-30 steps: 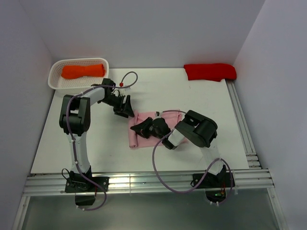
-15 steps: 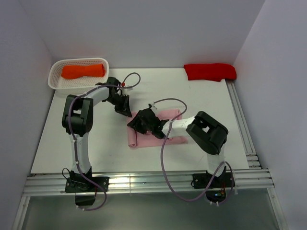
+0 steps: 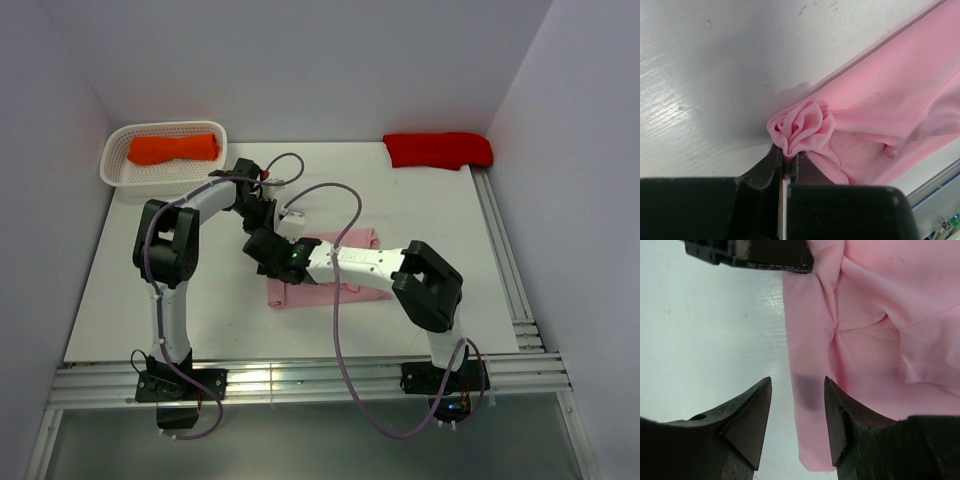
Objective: Roll the t-shirts
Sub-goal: Roll the tshirt
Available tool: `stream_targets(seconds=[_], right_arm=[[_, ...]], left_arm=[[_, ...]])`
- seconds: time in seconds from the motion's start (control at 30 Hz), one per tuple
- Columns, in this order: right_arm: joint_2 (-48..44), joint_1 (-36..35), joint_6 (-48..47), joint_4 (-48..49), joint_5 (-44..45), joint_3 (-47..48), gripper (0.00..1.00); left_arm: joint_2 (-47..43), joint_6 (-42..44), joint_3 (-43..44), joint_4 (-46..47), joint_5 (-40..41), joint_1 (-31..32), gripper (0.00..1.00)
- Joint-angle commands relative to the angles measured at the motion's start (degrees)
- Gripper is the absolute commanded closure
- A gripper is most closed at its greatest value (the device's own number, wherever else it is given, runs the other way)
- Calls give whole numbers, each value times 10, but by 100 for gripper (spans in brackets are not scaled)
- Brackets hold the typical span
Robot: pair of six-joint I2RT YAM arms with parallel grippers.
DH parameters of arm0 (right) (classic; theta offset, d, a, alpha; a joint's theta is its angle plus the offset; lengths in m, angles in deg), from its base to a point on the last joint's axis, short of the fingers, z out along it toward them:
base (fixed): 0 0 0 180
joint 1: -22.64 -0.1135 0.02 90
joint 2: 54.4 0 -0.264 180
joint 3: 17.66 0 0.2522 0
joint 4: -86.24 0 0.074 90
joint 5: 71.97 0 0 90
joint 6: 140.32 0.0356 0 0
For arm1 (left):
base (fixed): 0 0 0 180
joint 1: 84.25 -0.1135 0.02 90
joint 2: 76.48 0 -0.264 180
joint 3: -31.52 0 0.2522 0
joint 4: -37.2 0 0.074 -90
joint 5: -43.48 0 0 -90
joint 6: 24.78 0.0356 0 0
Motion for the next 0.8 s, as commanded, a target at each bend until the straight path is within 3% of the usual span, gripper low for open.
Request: stream_targets(seconds=[0.0, 0.43, 0.77], right_arm=[[16, -10, -37, -61, 66, 39, 46], [143, -12, -84, -135, 96, 189, 49], [169, -20, -44, -211, 86, 176, 51]], left_arm=[[0, 26, 3, -14, 72, 12, 100], [14, 25, 25, -29, 80, 27, 100], [23, 21, 59, -43, 71, 28, 89]])
